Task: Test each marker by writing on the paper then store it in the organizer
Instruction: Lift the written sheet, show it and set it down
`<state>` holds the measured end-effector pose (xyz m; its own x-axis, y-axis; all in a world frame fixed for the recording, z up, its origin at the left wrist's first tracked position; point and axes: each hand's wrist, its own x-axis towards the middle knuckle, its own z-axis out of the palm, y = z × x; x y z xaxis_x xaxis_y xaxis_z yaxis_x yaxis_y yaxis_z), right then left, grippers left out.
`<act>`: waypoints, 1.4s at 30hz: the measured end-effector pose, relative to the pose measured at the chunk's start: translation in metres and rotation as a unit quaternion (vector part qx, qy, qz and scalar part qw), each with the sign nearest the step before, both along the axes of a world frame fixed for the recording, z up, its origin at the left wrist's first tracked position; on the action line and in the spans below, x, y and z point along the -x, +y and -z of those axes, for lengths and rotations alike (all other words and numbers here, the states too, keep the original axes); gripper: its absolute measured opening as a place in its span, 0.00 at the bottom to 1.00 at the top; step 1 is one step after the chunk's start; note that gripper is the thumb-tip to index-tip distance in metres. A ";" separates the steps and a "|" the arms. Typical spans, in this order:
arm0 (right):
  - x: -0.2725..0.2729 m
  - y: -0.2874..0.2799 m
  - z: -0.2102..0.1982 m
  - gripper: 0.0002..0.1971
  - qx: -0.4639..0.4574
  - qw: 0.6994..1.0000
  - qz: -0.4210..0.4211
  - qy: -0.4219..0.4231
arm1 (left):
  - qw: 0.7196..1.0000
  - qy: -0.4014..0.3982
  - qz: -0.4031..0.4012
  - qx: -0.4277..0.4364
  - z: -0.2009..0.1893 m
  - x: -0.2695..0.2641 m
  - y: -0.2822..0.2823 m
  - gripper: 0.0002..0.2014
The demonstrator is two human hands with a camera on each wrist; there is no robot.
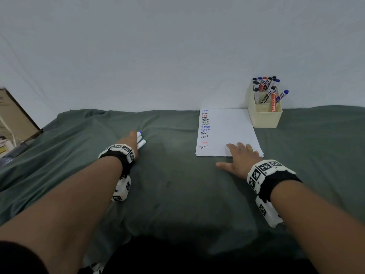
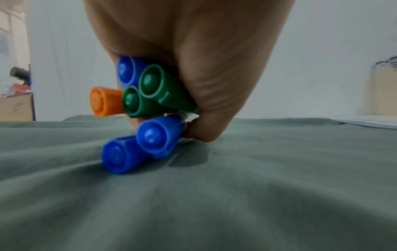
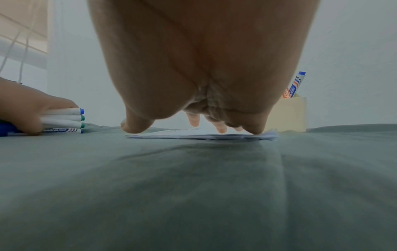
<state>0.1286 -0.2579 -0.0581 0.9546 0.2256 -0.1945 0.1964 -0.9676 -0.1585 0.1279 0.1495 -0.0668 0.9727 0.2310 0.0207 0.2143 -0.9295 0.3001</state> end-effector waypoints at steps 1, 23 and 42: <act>0.000 0.000 0.000 0.46 0.001 1.000 0.000 0.000 | 1.000 0.008 -0.004 -0.005 -0.001 0.000 0.002 0.29; -0.007 -0.007 -0.002 0.47 -0.023 1.000 -0.007 -0.012 | 0.999 -0.021 -0.042 -0.003 -0.062 -0.026 -0.063 0.32; -0.004 -0.126 0.006 0.53 0.030 0.986 0.153 0.052 | 0.971 0.082 0.207 -0.092 -0.067 -0.094 -0.359 0.29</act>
<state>0.1324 -0.3834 -0.0637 0.9504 -0.0851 -0.2991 -0.1208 -0.9873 -0.1031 0.2221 -0.2097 0.0002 0.9752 -0.1731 -0.1376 -0.1581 -0.9809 0.1136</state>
